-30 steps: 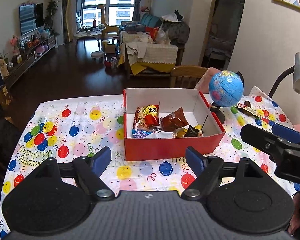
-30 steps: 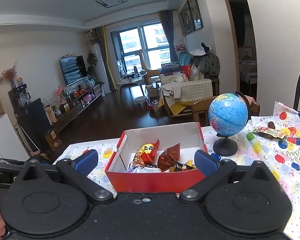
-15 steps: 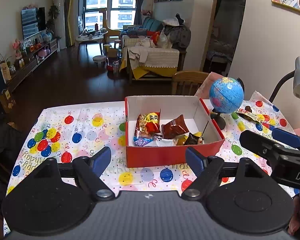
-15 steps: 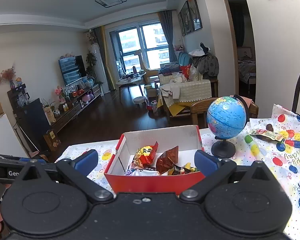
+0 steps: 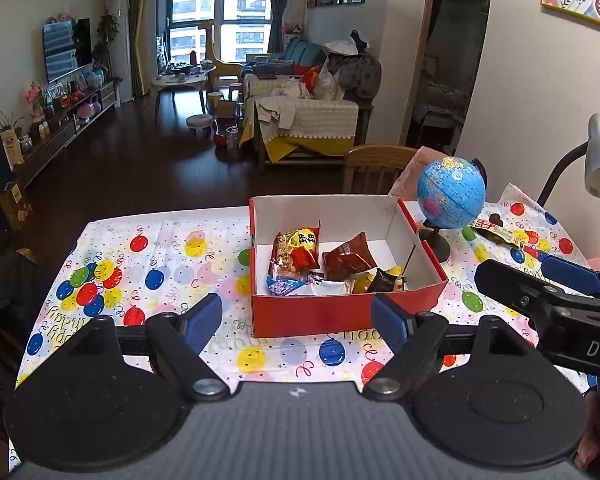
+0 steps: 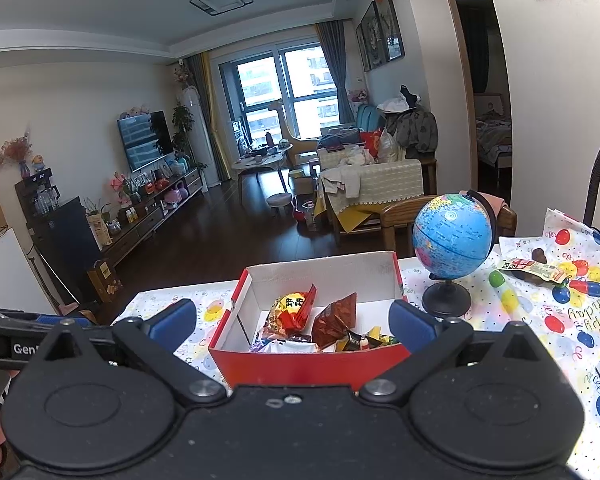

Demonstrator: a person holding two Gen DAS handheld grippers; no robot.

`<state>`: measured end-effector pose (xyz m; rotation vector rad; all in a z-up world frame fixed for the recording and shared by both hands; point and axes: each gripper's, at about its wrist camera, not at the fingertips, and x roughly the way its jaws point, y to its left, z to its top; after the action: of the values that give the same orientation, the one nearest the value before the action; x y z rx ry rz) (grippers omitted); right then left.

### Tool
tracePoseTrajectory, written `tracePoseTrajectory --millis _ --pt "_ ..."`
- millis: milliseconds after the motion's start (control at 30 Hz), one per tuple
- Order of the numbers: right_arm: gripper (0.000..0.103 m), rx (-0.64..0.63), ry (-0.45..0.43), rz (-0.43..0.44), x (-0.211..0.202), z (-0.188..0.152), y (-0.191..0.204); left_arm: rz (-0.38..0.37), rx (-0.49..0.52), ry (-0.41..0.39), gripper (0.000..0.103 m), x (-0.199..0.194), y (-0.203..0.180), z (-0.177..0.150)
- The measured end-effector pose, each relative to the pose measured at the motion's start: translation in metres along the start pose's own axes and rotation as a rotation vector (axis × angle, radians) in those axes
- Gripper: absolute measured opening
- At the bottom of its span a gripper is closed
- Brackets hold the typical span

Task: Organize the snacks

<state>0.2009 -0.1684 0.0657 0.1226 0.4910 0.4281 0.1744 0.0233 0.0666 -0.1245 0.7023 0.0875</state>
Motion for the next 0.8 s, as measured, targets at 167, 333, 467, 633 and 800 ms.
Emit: tracePoseTrajectory --millis 167,333,467,633,800 --pt "0.103 -0.001 0.001 -0.001 0.0 -0.001 0.0 -0.004 -0.001 -0.006 0.082 -0.003 0.0 -0.001" --pt "0.103 -0.006 -0.001 -0.004 0.0 0.0 0.0 -0.01 -0.002 -0.008 0.082 -0.007 -0.001 -0.001" --pt "0.103 -0.006 -0.002 -0.008 -0.001 0.002 -0.001 -0.015 -0.001 -0.014 0.082 -0.011 -0.001 0.0" --pt "0.103 -0.011 -0.007 0.0 -0.004 0.002 0.002 -0.019 0.006 -0.031 0.082 -0.021 -0.003 0.0" --pt "0.103 -0.015 -0.01 0.001 -0.007 0.001 0.004 -0.02 0.015 -0.044 0.082 -0.029 -0.004 -0.001"
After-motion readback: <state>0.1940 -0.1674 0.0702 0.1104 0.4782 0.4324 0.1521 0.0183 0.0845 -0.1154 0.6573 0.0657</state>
